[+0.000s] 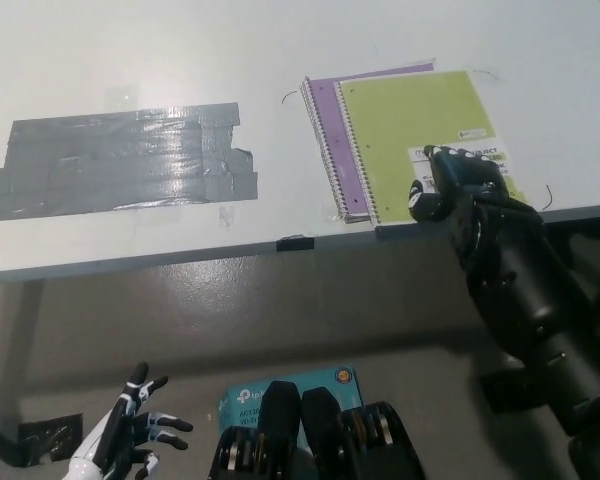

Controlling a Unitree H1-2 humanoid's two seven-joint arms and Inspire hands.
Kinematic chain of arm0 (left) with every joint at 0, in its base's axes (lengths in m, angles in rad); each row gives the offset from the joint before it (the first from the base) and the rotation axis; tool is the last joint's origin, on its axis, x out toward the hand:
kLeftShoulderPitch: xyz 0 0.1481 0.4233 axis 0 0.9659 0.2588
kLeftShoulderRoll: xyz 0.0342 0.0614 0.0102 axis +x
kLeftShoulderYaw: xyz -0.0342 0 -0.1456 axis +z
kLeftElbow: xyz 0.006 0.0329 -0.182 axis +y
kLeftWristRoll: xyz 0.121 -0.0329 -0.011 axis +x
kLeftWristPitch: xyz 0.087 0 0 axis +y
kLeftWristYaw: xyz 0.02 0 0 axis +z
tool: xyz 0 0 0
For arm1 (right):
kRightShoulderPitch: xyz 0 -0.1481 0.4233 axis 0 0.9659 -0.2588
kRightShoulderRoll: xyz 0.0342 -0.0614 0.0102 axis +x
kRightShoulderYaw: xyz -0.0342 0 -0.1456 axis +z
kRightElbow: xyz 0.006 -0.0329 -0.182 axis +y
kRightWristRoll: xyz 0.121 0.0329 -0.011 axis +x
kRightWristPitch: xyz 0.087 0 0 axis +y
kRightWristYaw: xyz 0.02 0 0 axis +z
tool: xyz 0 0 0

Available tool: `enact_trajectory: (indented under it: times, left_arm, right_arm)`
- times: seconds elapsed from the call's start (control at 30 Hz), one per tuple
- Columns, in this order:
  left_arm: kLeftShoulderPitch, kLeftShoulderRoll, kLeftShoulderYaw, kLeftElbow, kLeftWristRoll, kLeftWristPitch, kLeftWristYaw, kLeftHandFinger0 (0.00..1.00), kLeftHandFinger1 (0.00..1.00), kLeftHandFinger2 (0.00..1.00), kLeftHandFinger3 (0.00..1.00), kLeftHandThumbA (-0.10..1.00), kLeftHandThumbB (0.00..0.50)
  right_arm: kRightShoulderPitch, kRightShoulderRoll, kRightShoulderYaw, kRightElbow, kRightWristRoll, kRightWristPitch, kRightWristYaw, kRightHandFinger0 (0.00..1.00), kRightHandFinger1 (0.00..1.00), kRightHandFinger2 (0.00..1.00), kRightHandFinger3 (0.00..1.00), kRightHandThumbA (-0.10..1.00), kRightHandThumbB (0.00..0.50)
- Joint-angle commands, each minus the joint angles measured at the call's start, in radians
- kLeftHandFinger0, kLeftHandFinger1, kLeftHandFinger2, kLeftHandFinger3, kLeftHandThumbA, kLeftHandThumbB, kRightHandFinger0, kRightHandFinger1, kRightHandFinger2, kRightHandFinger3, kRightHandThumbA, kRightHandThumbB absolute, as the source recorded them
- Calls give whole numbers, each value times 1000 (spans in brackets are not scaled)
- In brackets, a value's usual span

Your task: The robot uses its right hand to align two notebooks stacked together until they are fully overlapped

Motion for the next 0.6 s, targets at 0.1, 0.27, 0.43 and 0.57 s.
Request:
enact_trajectory:
  times: [0.1,0.27,0.43,0.57]
  left_arm:
    - [-9,5,-7,-25,0,2,-15,315,440,470,993,1000,500]
    - [-6,2,-5,-29,-9,1,-19,326,447,459,1000,1000,500]
    - [-9,1,-7,-32,-7,2,-17,360,471,472,1000,1000,498]
    - [-6,-2,-6,-37,-11,4,-17,363,470,482,1000,1000,489]
  right_arm:
    - [-26,29,29,28,92,12,48,1000,1000,1000,1000,1000,500]
    - [-28,25,26,29,108,17,38,1000,1000,1000,1000,1000,500]
    - [-45,16,44,43,112,15,28,1000,1000,1000,1000,1000,500]
    - [-56,20,45,52,113,17,21,1000,1000,1000,1000,1000,500]
